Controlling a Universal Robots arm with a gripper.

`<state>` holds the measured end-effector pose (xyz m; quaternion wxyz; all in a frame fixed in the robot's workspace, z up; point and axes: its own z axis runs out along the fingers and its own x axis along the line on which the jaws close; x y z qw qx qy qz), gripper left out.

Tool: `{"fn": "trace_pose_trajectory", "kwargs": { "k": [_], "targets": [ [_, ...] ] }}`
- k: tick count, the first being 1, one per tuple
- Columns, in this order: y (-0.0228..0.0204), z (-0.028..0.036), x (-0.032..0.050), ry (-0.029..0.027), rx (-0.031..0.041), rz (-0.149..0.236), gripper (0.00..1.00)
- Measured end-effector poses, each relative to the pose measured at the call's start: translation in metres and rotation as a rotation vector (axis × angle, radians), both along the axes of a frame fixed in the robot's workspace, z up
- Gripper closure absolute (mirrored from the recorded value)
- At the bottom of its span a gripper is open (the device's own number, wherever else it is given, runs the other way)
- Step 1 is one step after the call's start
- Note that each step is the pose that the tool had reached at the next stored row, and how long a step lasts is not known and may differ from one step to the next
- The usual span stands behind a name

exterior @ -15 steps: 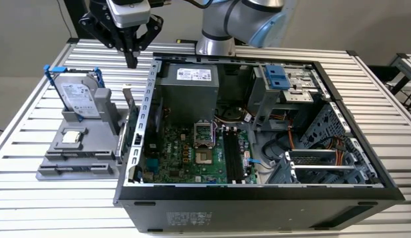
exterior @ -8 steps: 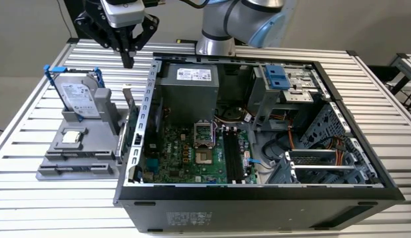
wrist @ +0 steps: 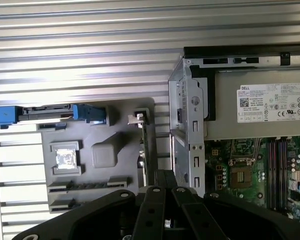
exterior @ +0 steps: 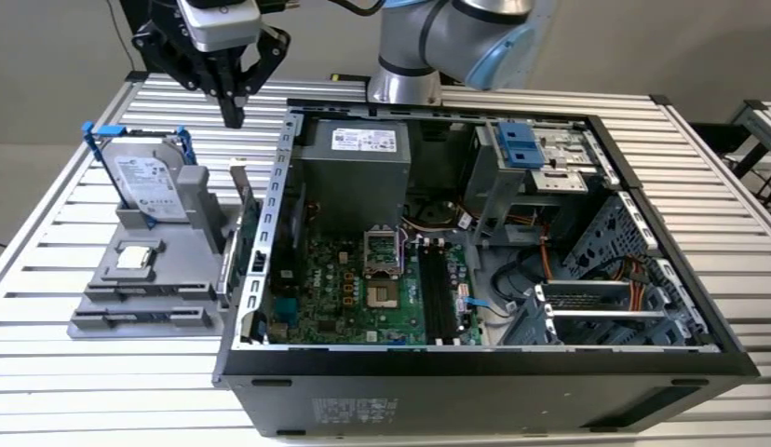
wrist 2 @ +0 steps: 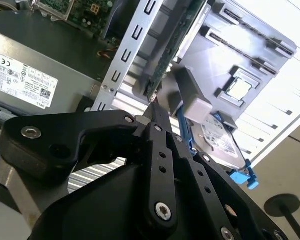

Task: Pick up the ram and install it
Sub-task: 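Reach for the ram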

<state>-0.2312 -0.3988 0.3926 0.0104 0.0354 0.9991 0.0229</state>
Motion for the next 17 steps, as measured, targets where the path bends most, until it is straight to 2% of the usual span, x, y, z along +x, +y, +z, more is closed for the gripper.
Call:
{"fn": "trace_pose_trajectory", "kwargs": {
  "k": [17],
  "targets": [
    [0.0, 0.0, -0.0136, 0.0001, 0.0, 0.0, 1.0]
  ]
}}
